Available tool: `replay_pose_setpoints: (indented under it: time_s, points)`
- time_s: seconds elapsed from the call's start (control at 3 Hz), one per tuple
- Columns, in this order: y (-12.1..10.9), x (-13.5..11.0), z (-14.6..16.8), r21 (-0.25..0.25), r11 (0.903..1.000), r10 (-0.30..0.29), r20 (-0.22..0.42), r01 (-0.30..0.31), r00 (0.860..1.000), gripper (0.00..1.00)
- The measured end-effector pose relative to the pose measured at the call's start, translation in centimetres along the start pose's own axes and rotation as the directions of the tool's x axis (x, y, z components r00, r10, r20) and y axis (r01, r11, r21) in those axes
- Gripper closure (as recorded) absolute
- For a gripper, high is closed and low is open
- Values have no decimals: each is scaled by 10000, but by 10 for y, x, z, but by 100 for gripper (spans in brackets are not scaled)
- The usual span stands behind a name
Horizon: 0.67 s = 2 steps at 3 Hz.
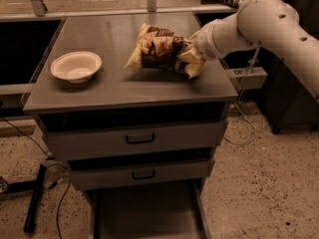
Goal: Pick brown chip bag from bottom drawer and place on counter
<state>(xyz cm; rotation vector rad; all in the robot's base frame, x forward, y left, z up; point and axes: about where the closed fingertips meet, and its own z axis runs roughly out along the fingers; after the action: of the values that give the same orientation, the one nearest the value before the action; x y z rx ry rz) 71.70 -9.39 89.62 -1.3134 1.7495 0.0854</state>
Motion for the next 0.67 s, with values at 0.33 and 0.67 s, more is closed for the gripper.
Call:
replay_pose_setpoints:
  time_s: [0.33,0.67]
  points:
    - [0,0,0,0,10000,0,0,0,10000,13]
    - [0,0,0,-1,10000,0,0,0,10000,0]
